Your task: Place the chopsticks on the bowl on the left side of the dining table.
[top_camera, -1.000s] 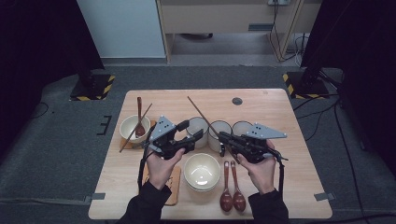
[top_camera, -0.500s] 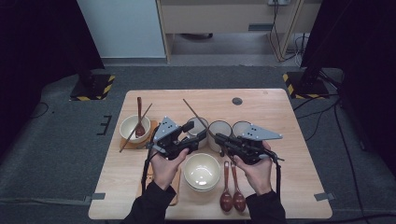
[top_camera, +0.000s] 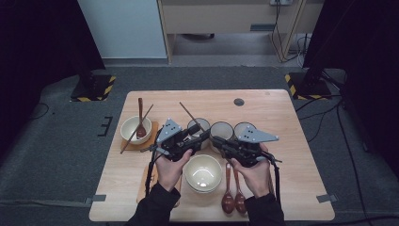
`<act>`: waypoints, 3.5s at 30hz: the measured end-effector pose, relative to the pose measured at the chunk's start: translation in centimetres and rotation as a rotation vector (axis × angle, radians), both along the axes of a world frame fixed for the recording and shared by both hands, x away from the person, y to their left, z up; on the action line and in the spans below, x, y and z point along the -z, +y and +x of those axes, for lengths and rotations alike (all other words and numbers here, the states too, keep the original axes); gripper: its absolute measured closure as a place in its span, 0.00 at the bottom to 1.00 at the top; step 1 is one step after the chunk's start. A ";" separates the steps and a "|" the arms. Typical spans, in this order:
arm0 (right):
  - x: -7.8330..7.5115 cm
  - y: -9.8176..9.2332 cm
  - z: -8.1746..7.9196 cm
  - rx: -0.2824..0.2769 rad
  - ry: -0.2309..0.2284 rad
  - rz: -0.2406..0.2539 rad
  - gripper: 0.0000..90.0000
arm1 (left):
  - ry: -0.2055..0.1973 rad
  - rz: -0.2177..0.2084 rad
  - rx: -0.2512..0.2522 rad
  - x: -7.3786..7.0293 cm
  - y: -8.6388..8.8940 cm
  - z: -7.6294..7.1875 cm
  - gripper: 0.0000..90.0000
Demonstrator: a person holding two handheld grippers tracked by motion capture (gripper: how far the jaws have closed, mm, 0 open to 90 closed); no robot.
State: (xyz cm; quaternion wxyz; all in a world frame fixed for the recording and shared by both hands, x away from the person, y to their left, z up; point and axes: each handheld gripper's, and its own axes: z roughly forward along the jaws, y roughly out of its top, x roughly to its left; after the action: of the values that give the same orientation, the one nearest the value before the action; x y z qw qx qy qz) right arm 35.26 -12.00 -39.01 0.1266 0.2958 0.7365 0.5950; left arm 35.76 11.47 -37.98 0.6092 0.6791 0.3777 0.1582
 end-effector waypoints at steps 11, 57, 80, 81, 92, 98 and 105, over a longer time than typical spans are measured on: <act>0.2 0.6 0.0 -0.016 0.006 -0.012 0.94 | -0.005 -0.005 0.003 0.0 -0.3 -0.1 0.71; -0.3 0.0 -0.2 -0.021 -0.006 0.055 0.74 | -0.071 0.003 0.029 -1.6 0.2 -1.1 0.94; 1.7 -6.3 0.8 0.194 0.026 -0.037 0.56 | -0.088 0.007 -0.049 -2.7 5.3 -1.2 0.94; 1.7 -6.3 0.8 0.194 0.026 -0.037 0.56 | -0.088 0.007 -0.049 -2.7 5.3 -1.2 0.94; 2.3 -8.9 1.1 0.282 0.035 -0.072 0.47 | -0.080 0.014 -0.115 -2.5 8.9 -1.3 0.94; 2.9 -10.3 1.3 0.319 0.042 -0.090 0.44 | -0.060 0.033 -0.150 -1.9 10.9 -1.1 0.94; 4.1 -11.8 1.6 0.381 0.065 -0.126 0.37 | -0.046 0.051 -0.184 -1.6 12.5 -0.9 0.94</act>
State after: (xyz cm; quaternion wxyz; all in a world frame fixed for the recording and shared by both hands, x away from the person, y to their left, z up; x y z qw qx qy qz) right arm 36.84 -23.83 -43.09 0.2315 0.4402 0.7068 0.5032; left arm 34.87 24.01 -36.41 0.5832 0.6530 0.4201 0.2387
